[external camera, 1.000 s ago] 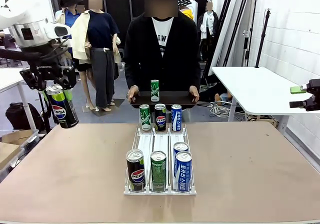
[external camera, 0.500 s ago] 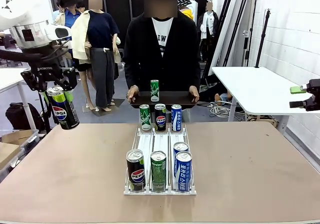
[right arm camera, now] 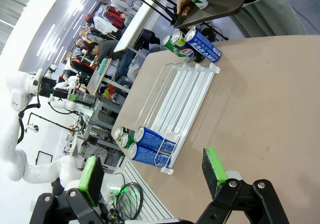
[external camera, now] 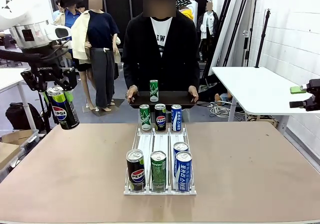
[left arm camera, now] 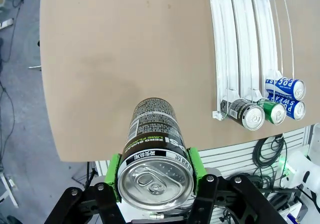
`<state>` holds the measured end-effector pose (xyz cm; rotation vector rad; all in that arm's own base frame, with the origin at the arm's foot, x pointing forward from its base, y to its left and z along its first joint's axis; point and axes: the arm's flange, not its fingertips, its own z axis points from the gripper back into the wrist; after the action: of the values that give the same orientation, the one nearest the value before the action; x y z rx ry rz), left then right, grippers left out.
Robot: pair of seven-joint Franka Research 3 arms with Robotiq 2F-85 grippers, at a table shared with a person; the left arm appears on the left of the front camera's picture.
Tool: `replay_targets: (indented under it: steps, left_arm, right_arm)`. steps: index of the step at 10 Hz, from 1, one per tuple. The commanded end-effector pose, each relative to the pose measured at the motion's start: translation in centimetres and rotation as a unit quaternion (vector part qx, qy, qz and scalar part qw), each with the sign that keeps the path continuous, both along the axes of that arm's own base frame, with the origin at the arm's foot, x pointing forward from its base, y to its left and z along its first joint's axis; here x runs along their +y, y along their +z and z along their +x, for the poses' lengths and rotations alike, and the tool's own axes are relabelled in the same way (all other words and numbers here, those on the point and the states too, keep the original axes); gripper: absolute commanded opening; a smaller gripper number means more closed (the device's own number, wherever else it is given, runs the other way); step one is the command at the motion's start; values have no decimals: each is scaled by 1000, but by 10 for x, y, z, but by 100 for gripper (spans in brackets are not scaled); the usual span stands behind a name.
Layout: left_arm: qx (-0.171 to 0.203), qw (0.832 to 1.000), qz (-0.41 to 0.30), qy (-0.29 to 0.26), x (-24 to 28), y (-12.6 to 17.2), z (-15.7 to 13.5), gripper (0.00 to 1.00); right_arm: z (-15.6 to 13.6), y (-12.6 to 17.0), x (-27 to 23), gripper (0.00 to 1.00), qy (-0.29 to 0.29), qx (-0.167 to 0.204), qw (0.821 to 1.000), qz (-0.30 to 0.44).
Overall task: Retrieve and hand over the desired beverage to the person.
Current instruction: Place the picked can on the Handle tray extended by the person.
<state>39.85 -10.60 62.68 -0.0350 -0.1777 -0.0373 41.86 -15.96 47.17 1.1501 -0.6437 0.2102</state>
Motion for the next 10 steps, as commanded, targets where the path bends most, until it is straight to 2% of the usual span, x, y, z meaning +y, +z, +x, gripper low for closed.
replay_targets:
  steps: [1,10]
  left_arm:
    - [-5,1000,2,4,2,4,-1,0]
    - [-5,1000,2,4,2,4,-1,0]
  right_arm:
    - [0,0,1,100,1,-3,1000,6]
    - [0,0,1,100,1,-3,1000,6]
